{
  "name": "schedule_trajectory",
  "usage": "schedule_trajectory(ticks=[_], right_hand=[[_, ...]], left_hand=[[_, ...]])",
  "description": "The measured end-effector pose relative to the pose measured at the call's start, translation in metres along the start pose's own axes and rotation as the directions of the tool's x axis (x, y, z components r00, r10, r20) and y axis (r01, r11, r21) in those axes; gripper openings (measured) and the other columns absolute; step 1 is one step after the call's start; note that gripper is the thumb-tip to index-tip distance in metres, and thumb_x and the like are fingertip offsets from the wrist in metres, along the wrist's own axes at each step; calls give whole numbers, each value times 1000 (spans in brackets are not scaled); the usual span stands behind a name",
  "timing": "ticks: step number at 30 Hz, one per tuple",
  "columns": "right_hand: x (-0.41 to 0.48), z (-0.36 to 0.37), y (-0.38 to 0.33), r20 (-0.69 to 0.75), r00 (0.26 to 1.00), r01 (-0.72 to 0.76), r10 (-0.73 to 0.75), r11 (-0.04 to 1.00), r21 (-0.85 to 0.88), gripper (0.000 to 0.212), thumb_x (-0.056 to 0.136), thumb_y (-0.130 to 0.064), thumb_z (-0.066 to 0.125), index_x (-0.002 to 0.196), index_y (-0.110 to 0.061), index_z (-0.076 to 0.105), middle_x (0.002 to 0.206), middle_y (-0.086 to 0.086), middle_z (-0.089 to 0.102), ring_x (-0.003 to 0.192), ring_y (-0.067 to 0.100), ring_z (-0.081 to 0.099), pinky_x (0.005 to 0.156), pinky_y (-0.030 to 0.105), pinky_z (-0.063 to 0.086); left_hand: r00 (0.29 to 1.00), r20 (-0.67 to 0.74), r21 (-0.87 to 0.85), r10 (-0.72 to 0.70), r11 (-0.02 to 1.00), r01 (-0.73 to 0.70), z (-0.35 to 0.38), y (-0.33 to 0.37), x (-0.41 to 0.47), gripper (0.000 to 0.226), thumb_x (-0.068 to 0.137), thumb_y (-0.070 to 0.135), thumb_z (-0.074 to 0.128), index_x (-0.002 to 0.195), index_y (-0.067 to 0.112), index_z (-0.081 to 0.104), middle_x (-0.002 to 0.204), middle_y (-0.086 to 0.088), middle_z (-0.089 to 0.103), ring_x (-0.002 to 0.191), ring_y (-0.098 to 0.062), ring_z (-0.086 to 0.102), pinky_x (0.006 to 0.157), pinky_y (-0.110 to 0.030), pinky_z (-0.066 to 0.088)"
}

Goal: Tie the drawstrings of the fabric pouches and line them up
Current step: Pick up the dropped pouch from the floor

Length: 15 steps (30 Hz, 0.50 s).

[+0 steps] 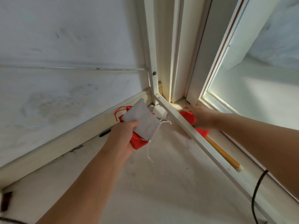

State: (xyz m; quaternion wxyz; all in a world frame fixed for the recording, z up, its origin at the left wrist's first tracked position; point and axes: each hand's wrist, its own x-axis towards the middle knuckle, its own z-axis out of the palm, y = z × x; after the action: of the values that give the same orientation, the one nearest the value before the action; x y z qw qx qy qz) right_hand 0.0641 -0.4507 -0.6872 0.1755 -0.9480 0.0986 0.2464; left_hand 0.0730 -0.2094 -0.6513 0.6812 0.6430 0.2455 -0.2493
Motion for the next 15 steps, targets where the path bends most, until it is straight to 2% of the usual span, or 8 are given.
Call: schedule_trajectory(ticks=[3, 5, 8, 10, 13, 15], right_hand=[[6, 16, 6, -2, 997, -77, 77, 997, 24, 68, 90, -21, 65, 147, -22, 28, 131, 7, 51, 119, 27, 50, 97, 41, 49], [9, 21, 8, -41, 992, -115, 115, 993, 9, 55, 90, -22, 66, 139, -17, 40, 126, 7, 51, 117, 25, 48, 99, 39, 47], [9, 21, 5, -25, 989, -148, 148, 989, -25, 48, 90, -23, 66, 133, -14, 48, 124, 8, 47, 114, 25, 48, 95, 36, 47], [5, 10, 0, -31, 986, -166, 166, 986, -11, 51, 85, -23, 72, 131, -13, 49, 118, 8, 50, 106, 23, 51, 85, 31, 48], [-7, -24, -21, -228, 961, -131, 158, 983, 127, 46, 88, -16, 67, 129, -8, 48, 94, 4, 52, 87, 19, 52, 71, 28, 44], [-13, -48, -47, -341, 935, -8, 101, 964, 265, 44, 91, -9, 59, 132, -8, 46, 95, 4, 51, 87, 20, 52, 72, 30, 45]], left_hand=[[999, -7, -31, -36, 999, 35, -6, -2, 5, 39, 93, 4, 55, 131, 6, 47, 120, -18, 59, 107, -36, 60, 92, -54, 50], [999, 30, -58, -42, 997, 44, -8, -4, 8, 41, 94, 3, 52, 135, 7, 46, 127, -19, 57, 112, -37, 58, 96, -53, 47], [996, 64, -86, -59, 994, 65, -7, -9, 11, 37, 96, 2, 48, 133, 5, 49, 127, -18, 59, 112, -35, 59, 96, -50, 47], [996, 59, -105, -66, 992, 72, -7, -11, 12, 32, 97, 1, 47, 128, 6, 51, 125, -18, 59, 113, -35, 58, 97, -50, 46], [996, 29, -167, -86, 982, 90, -8, -14, 16, 28, 96, 1, 47, 122, 7, 55, 118, -16, 63, 107, -33, 61, 90, -51, 49], [994, -72, -180, -86, 981, 72, -11, -13, 18, 28, 93, 0, 47, 118, 8, 57, 109, -16, 65, 100, -36, 62, 86, -53, 50]])
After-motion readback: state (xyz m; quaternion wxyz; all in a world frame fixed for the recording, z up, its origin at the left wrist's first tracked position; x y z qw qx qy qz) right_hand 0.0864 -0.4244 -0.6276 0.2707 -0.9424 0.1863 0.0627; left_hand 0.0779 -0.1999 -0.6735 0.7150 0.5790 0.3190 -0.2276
